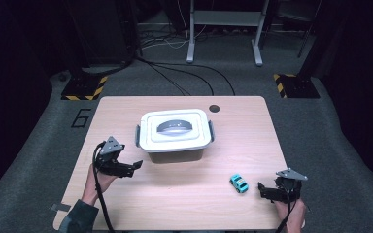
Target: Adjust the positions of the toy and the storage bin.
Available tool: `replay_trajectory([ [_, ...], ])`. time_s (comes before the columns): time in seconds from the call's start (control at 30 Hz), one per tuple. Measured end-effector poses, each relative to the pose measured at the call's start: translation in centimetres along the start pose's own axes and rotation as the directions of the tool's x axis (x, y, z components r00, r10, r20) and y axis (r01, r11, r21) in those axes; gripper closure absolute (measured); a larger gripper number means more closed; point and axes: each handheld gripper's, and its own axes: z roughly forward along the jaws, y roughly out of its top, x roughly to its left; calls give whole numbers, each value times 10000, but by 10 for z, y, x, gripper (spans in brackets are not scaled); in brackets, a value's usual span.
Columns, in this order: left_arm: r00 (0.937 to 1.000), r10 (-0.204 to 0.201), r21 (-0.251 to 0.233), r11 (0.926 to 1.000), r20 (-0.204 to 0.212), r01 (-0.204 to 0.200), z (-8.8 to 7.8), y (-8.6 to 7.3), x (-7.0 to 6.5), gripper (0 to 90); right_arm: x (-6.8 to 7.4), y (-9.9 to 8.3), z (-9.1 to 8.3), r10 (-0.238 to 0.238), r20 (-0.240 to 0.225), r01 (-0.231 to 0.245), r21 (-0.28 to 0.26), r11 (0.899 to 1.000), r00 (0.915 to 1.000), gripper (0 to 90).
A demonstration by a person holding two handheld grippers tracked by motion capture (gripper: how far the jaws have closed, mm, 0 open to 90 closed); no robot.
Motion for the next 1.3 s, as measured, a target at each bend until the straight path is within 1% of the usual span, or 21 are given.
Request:
replay_trajectory([
  [0.03,9999,137,-18,9999,40,-136,1,8,-1,42,0,0,0,-1,0,1,0,10000,10000,4],
  [0.17,9990,423,-29,9991,125,-422,4,25,-1,43,0,0,0,-7,-1,7,-3,10000,10000,4],
  [0.33,9976,618,-36,9981,313,-617,13,46,-1,44,0,0,0,-10,-3,10,3,10000,10000,4],
  [0.47,9957,809,84,9966,452,-814,22,60,-1,41,0,0,0,-9,-3,9,1,10000,10000,4],
  [0.63,9944,885,229,9957,570,-899,33,73,-2,21,0,0,0,-10,-5,10,0,10000,10000,4],
  [0.67,9938,961,248,9949,562,-976,36,75,-3,17,0,0,0,-15,-4,15,4,10000,10000,4],
  [0.7,9927,1026,394,9937,628,-1052,43,80,-3,3,0,0,0,-12,-4,12,3,10000,10000,4],
  [0.73,9927,1026,394,9937,628,-1052,43,80,-3,0,0,0,0,-12,-4,12,3,10000,10000,4],
  [0.77,9915,1116,448,9924,666,-1147,49,85,-3,0,0,0,0,1,-3,-1,-2,10000,10000,4],
  [0.87,9904,1204,497,9910,684,-1239,54,89,-3,0,0,0,0,-14,-6,14,0,10000,10000,4],
  [0.93,9871,1442,666,9866,702,-1489,61,97,-4,2,0,0,0,-8,-3,8,-5,10000,10000,4],
  [0.97,9854,1535,694,9849,742,-1586,63,99,-5,17,0,0,0,-15,-7,15,3,10000,10000,4],
  [1.0,9854,1535,694,9849,742,-1586,63,99,-5,50,0,0,0,-17,-9,17,0,10000,10000,4],
  [1.03,9834,1635,689,9832,784,-1690,65,101,-5,50,0,0,0,-17,-9,17,0,10000,10000,4],
  [1.07,9792,1867,644,9793,790,-1919,70,105,-7,113,0,0,0,-17,-9,17,2,10000,10000,4],
  [1.1,9770,1969,737,9764,823,-2030,73,107,-8,151,0,0,0,-9,-6,9,-7,10000,10000,5],
  [1.13,9771,1981,804,9756,773,-2042,76,109,-9,176,0,0,0,-37,-8,37,-11,10000,10000,4],
  [1.17,9759,2034,744,9750,791,-2093,78,110,-9,213,0,0,0,-49,-10,49,-15,10000,10000,5],
  [1.2,9758,2010,724,9756,867,-2074,80,111,-9,244,0,0,0,-36,-8,36,-15,10000,10000,5],
  [1.23,9762,2006,734,9757,828,-2067,82,112,-8,279,0,0,0,-2,-4,2,-7,10000,10000,5],
  [1.3,9757,2041,774,9746,797,-2102,85,114,-6,368,0,0,0,-16,-9,16,-3,10000,10000,5],
])
